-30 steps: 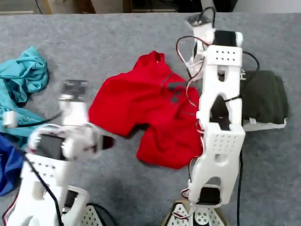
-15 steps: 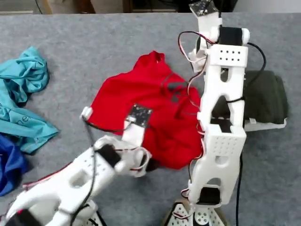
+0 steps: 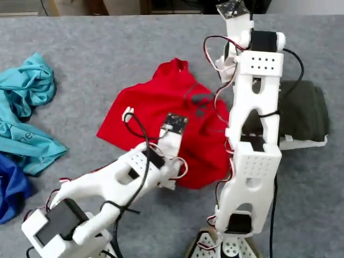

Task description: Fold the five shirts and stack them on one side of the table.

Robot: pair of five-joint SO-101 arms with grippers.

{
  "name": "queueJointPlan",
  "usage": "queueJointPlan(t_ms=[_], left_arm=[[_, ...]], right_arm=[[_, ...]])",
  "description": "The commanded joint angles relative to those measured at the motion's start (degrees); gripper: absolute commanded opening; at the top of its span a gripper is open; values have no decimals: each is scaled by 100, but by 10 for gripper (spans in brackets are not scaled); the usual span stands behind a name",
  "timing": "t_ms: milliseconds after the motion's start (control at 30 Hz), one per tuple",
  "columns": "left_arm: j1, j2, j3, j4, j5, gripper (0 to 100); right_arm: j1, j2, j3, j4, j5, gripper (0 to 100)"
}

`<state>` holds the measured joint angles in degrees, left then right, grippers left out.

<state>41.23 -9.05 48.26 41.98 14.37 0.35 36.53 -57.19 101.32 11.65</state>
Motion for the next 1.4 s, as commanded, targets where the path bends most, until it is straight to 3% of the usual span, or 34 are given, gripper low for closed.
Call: queueJointPlan(t_ms=[0,167,367,500,600,733,933,1033,1133,1200,1267,1367], left_arm=[[-369,-92,-273,659,-273,16],[-1741,-1262,-167,1969,-1618,17],[-4299,-3662,-88,3130,-3833,17],[-5802,-4831,-26,3262,-4932,17],[-6426,-5235,220,3262,-5424,18],[-6857,-5323,598,3262,-5512,18],[-7552,-5367,659,3297,-5284,18],[-7666,-5332,756,3270,-5284,23],[-7719,-5341,914,3297,-5266,119],[-7833,-5358,1046,3262,-5055,218],[-7851,-5332,1073,3253,-4624,293],[-7824,-5314,1073,2892,-4255,292]], right_arm=[[92,-400,-268,97,-18,289],[40,-382,-321,88,-26,289],[-620,-365,-268,26,-18,291],[-1358,-84,-277,-176,-26,291],[-1912,514,-277,-290,-70,290],[-2457,1499,-611,-756,-466,290],[-2651,2686,-1385,-879,-545,284],[-2484,3020,-1701,-457,-545,185],[-2193,3143,-2035,-70,-448,16],[-2000,3090,-2132,149,-26,10],[-1745,2826,-1974,123,-62,2],[-1437,2167,-1270,123,-70,3]])
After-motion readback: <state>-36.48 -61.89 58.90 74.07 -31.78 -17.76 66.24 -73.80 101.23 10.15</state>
